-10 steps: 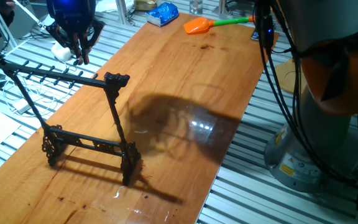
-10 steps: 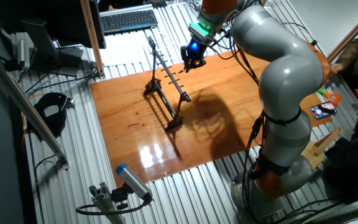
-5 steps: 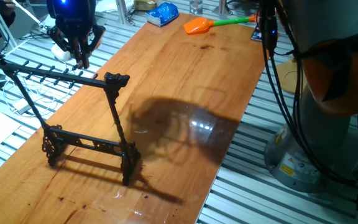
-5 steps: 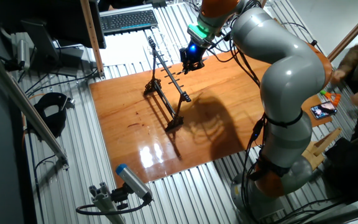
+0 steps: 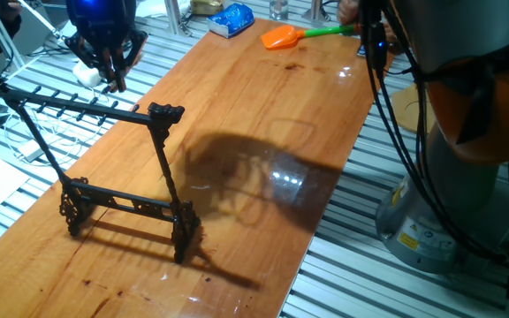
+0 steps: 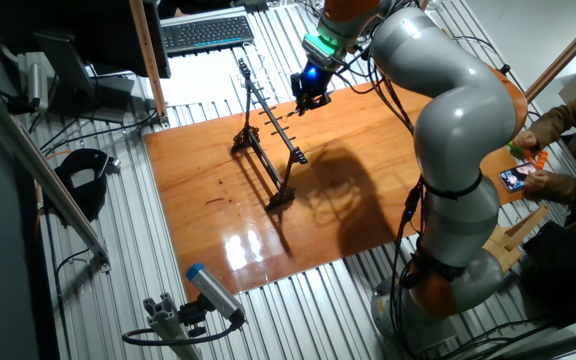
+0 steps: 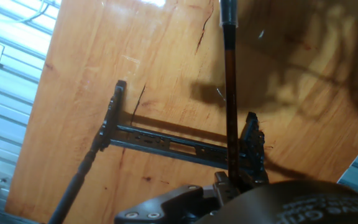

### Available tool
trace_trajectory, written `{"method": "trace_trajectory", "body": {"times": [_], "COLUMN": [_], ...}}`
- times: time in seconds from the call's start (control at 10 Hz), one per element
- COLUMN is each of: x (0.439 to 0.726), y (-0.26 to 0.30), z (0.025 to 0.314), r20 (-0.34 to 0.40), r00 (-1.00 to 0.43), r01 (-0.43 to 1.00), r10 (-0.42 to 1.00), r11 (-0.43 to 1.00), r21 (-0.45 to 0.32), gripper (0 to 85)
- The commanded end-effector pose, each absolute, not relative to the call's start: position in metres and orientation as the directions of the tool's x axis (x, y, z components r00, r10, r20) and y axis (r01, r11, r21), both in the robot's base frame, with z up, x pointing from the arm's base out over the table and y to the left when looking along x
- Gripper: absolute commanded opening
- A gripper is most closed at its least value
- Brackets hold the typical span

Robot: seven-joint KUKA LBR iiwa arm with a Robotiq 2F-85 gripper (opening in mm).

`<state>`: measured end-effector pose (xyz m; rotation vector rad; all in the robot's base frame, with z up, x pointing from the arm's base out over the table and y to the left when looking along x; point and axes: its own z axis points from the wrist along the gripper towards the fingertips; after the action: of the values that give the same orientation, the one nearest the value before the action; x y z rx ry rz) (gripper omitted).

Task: Place the brush on the pen rack

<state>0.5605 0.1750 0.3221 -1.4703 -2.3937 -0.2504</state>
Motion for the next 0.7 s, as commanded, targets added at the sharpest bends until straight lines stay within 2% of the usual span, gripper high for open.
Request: {"method": "trace_trajectory", "body": {"times": [0.0, 0.6], "x": [0.5604, 0.559], "y": [0.1752, 0.1755], "z": [0.3222, 0.3251], "r20": [0.36, 0.37], "r00": [-0.416, -0.408], "r01": [0.892, 0.895], "r10": [0.835, 0.835], "r11": [0.452, 0.446], "r21": [-0.018, -0.021], "gripper": [0.0, 0.0]}}
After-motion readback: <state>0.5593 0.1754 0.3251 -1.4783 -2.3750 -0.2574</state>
